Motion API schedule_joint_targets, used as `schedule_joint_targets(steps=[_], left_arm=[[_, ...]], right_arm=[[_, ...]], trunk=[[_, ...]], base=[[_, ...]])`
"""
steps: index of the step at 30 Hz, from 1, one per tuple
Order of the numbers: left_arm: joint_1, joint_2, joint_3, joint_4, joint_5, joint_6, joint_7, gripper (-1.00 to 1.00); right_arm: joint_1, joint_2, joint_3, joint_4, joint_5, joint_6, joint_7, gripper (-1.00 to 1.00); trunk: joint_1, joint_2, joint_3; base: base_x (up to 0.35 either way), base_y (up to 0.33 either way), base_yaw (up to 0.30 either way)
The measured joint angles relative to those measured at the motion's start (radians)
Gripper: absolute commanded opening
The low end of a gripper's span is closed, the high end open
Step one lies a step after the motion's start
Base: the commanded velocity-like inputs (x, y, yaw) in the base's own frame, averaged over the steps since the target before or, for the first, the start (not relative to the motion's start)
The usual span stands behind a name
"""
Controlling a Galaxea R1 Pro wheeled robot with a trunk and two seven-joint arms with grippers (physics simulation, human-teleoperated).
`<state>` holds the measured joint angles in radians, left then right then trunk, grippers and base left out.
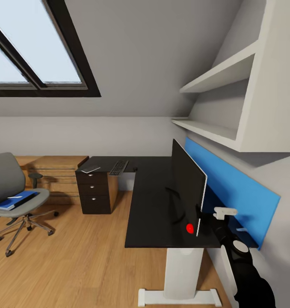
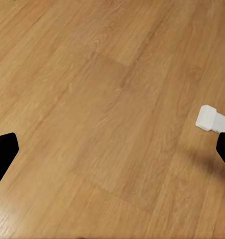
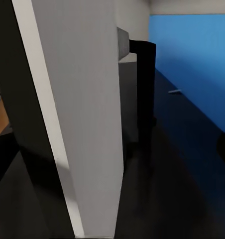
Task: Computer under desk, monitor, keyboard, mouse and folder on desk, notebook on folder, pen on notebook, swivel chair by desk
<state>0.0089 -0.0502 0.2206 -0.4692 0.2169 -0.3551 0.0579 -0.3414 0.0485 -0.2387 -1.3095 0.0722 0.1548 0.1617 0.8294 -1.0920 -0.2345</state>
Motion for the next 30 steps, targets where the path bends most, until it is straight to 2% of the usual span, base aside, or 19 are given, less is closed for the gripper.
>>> schedule_joint_targets(steps=[10,13,14,19,21,23,25,26,27,30], left_arm=[[0.000,0.002,-0.001,0.000,0.001,0.000,0.000,1.00],[0.000,0.002,0.000,0.000,0.001,0.000,-0.001,1.00],[0.000,0.000,-0.002,0.000,-0.001,-0.013,-0.001,1.00],[0.000,0.000,-0.003,0.018,-0.001,-0.016,-0.002,1.00],[0.000,0.001,-0.003,0.023,-0.001,-0.015,-0.002,1.00],[0.000,0.001,-0.003,0.025,-0.002,-0.012,-0.002,1.00],[0.000,0.001,-0.003,0.025,-0.002,-0.008,-0.002,1.00],[0.000,0.001,-0.003,0.026,-0.001,0.003,-0.002,1.00],[0.000,0.001,-0.003,0.026,-0.001,0.008,-0.002,1.00],[0.000,0.001,-0.003,0.026,-0.001,0.014,-0.002,1.00]], right_arm=[[0.000,0.001,0.001,0.003,0.000,0.000,0.001,1.00],[0.000,0.005,0.004,0.053,0.002,-0.004,-0.002,1.00],[0.000,0.006,0.008,0.129,0.004,-0.030,-0.004,1.00],[0.000,0.007,0.007,0.289,0.004,-0.116,-0.031,1.00],[0.000,0.004,0.007,0.397,0.004,-0.171,-0.045,1.00],[0.000,-0.001,0.008,0.563,0.005,-0.278,-0.056,1.00],[0.001,-0.006,0.009,0.675,0.005,-0.348,-0.070,1.00],[0.001,-0.014,0.010,0.801,0.005,-0.435,-0.106,1.00],[0.001,-0.017,0.010,0.879,0.005,-0.479,-0.125,1.00],[0.000,-0.021,0.009,0.984,0.004,-0.555,-0.148,1.00]], trunk=[[0.001,0.000,0.000],[0.000,0.000,0.000],[0.000,0.000,0.000],[-0.011,0.021,0.009],[-0.019,0.035,0.015],[-0.027,0.049,0.022],[-0.034,0.063,0.028],[-0.038,0.070,0.031],[-0.042,0.077,0.034],[-0.054,0.098,0.044]], base=[[-0.278,0.000,0.000],[-0.116,0.000,0.000],[-0.017,0.000,0.000],[-0.006,0.000,0.000],[-0.001,0.000,0.000],[0.000,0.000,0.000],[0.000,0.000,0.000],[0.000,0.000,0.000],[0.000,0.000,0.000],[0.000,0.000,0.000]])
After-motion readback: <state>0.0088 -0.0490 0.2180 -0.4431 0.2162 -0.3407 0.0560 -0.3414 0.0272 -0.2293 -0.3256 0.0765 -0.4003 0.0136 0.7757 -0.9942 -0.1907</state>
